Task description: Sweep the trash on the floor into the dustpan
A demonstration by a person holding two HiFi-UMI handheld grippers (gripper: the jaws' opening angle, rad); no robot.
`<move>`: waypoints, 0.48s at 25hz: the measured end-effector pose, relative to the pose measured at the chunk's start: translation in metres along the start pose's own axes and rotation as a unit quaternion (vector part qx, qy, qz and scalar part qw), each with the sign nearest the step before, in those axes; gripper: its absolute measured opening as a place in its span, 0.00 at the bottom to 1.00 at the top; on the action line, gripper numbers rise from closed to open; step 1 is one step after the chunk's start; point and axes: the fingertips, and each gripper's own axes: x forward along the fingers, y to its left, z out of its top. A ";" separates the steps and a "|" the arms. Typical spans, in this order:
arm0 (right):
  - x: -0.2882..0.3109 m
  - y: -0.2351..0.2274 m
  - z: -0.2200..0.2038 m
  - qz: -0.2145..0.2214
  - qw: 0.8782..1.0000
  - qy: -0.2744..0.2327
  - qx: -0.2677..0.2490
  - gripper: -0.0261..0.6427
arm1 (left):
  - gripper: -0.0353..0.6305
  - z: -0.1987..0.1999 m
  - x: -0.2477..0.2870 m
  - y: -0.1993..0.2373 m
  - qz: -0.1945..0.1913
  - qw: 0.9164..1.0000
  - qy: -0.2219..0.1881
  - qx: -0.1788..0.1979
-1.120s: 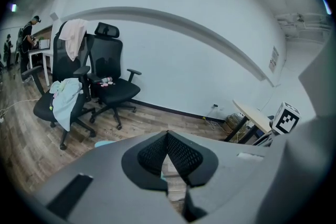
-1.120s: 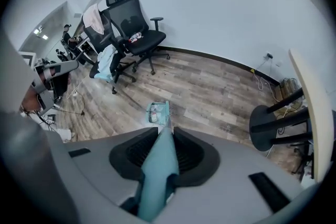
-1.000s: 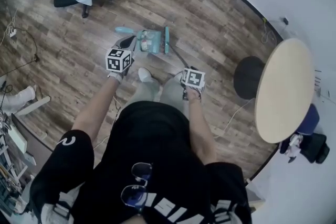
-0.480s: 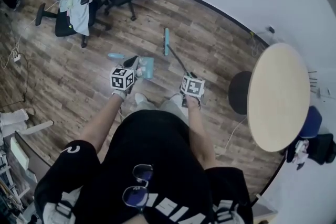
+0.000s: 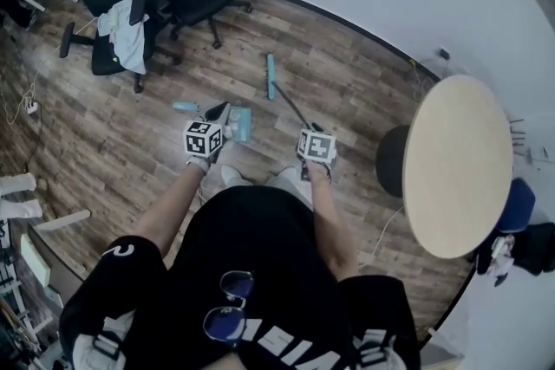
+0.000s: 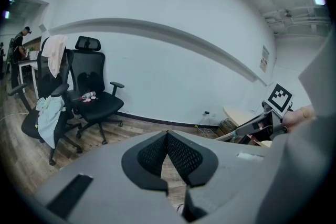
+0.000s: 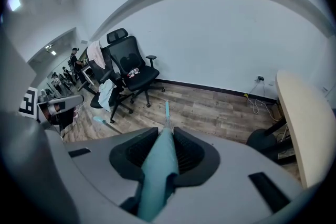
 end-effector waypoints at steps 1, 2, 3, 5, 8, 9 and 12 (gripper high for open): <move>0.000 -0.004 0.002 -0.002 1.000 -0.001 -0.001 0.17 | 0.05 0.001 0.002 -0.002 0.000 1.000 -0.001 0.000; -0.001 -0.009 0.005 -0.005 1.000 -0.003 -0.003 0.17 | 0.05 0.002 0.004 -0.003 0.000 1.000 -0.001 -0.001; -0.002 -0.013 0.009 -0.005 1.000 -0.004 -0.004 0.17 | 0.05 0.004 0.007 -0.004 0.001 1.000 0.000 -0.001; -0.001 -0.020 0.013 -0.005 1.000 -0.004 0.002 0.17 | 0.05 0.007 0.012 -0.003 0.002 1.000 0.003 0.001; -0.002 -0.033 0.015 -0.015 1.000 -0.007 0.010 0.17 | 0.05 0.009 0.013 -0.002 0.002 1.000 0.006 0.008; -0.002 -0.035 0.016 -0.013 1.000 -0.009 0.013 0.17 | 0.05 0.011 0.013 -0.001 0.003 1.000 0.005 0.010; -0.001 -0.042 0.024 -0.020 1.000 -0.017 0.012 0.17 | 0.05 0.018 0.015 0.004 0.008 1.000 0.002 0.014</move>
